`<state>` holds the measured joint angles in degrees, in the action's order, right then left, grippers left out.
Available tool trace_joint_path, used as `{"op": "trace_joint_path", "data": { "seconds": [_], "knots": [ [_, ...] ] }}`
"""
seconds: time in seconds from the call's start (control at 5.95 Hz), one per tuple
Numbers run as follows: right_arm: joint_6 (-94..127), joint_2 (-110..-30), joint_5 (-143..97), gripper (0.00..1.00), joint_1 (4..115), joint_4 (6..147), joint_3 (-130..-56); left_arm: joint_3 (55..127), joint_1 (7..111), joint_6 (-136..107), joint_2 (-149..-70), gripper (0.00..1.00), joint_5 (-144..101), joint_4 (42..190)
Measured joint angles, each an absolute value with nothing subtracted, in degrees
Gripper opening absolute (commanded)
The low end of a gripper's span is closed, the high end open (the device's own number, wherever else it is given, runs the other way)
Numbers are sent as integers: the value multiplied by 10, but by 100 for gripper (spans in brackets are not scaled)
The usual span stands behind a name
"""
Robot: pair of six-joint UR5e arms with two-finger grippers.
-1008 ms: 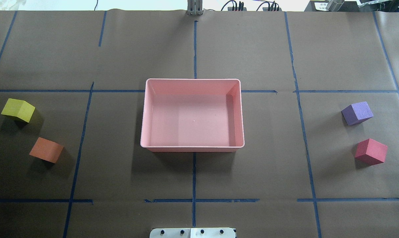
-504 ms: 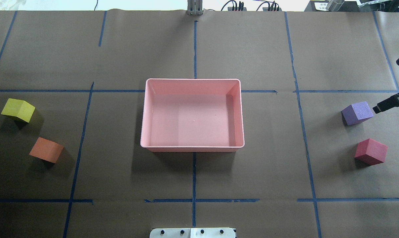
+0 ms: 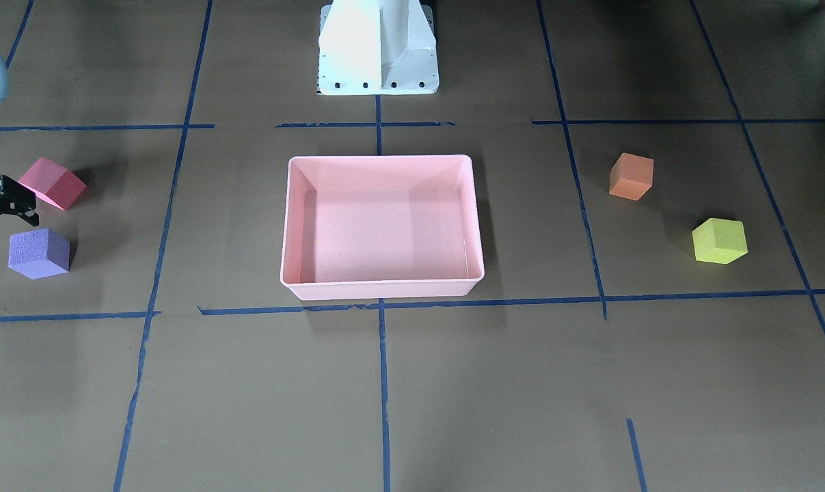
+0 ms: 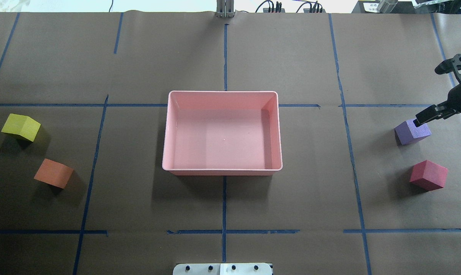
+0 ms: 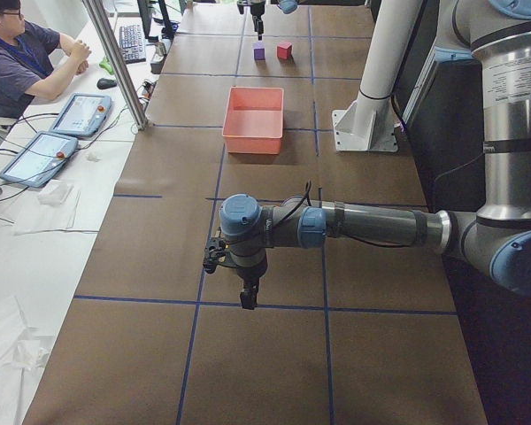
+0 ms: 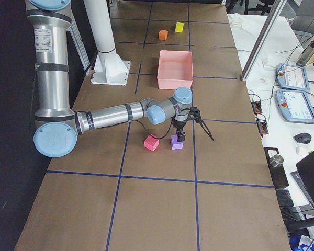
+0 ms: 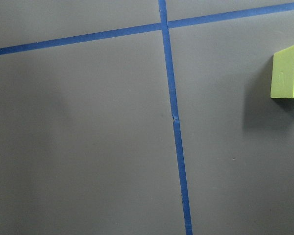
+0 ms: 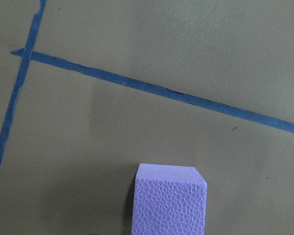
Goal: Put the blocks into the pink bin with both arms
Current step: 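Lower the right gripper onto the purple cube and close it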
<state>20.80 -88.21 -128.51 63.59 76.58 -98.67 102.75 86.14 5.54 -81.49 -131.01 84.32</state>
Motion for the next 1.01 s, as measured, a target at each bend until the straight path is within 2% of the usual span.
{"op": "trace_joint_path", "data": {
  "seconds": [0.5, 0.67, 0.84, 1.01],
  "knots": [
    [218, -866, -1258, 100, 601, 749, -927, 1029, 861, 55, -816, 100, -1310, 844],
    [218, -861, -1254, 94, 590, 722, -896, 1030, 861, 55, -816, 100, -1310, 844],
    [218, -856, -1252, 55, 585, 701, -873, 1031, 861, 55, -816, 100, -1310, 843],
    [223, -854, -1252, 38, 583, 692, -867, 1032, 861, 55, -816, 100, -1310, 843]
  ]
}}
